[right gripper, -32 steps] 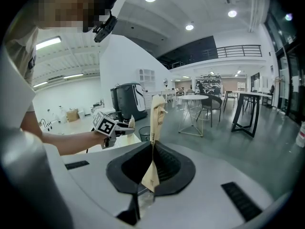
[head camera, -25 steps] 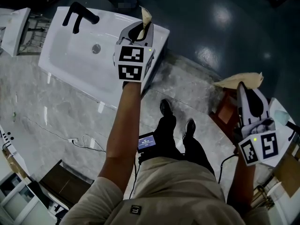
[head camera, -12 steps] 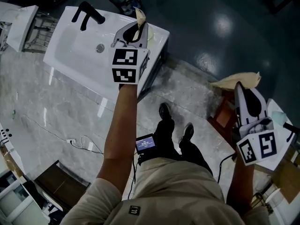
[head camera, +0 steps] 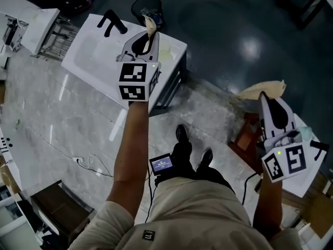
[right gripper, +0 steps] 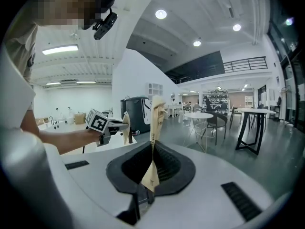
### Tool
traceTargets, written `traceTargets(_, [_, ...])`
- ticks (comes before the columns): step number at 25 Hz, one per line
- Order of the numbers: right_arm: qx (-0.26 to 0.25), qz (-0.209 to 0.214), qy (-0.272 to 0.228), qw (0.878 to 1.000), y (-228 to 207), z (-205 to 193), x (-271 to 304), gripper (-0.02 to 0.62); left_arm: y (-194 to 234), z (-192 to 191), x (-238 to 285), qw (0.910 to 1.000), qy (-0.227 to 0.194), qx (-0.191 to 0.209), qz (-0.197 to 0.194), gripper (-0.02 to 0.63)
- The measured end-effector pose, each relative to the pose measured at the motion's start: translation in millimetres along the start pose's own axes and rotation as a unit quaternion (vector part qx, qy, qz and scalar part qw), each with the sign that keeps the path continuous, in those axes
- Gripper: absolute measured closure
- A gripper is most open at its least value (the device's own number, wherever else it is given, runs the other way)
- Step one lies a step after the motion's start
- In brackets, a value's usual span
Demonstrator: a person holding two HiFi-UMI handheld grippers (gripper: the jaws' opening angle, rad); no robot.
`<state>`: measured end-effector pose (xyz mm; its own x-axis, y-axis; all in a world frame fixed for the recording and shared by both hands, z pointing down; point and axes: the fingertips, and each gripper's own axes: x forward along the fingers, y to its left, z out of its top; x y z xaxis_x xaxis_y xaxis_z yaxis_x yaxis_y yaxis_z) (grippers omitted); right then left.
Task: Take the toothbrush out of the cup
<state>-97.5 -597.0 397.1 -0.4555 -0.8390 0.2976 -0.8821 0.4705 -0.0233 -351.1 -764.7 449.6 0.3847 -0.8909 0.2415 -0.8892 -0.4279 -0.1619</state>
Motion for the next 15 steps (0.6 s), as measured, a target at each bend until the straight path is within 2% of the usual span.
traceTargets(8, [-0.016, 0.024, -0.045, 0.999, 8, 34, -57, 0.581, -16, 74, -88, 0.9984, -0.040, 0.024, 0.032, 0.575])
traceTargets(15, [-0.025, 0.042, -0.077, 0.996, 8, 53, -111, 0.581, -48, 131, -169, 0.9948, -0.078, 0.044, 0.050, 0.575])
